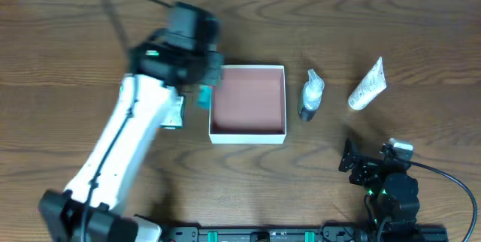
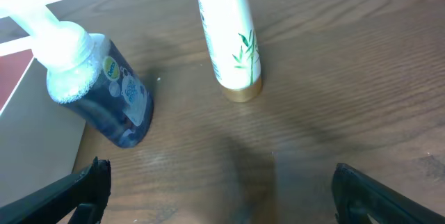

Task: Pack container
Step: 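Carry the toothpaste with the left gripper into the white box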

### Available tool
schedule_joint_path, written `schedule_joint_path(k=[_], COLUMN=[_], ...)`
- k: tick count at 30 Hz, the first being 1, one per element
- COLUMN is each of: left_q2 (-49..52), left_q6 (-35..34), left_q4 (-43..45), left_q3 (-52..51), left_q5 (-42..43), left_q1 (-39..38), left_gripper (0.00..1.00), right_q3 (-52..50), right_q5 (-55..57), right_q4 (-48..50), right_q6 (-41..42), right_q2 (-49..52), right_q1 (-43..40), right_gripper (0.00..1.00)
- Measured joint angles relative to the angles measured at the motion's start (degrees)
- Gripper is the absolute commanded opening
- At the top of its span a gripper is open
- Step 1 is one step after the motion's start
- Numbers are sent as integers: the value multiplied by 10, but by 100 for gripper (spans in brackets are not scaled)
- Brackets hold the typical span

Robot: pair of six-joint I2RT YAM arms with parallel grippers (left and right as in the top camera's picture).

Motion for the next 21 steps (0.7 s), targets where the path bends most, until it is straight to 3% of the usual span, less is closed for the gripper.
schedule_joint_path(k=[5,14,18,21], left_q2=[64,208,229,231], left_q6=[-44,-115,-131,-137], left_q4=[15,3,-3,-4], left_q3=[0,-6,-8,-8], left_q5=[-4,-46,-61,-72], left_q1=[-59,-73,-73,-73], left_gripper=[8,9,16,29], right_q3=[0,0,0,0], right_q5=[0,0,0,0], right_q4=[0,0,0,0], right_q6=[0,0,0,0], right_q2=[0,0,0,0], right_q1=[0,0,0,0], right_gripper=[99,99,99,99])
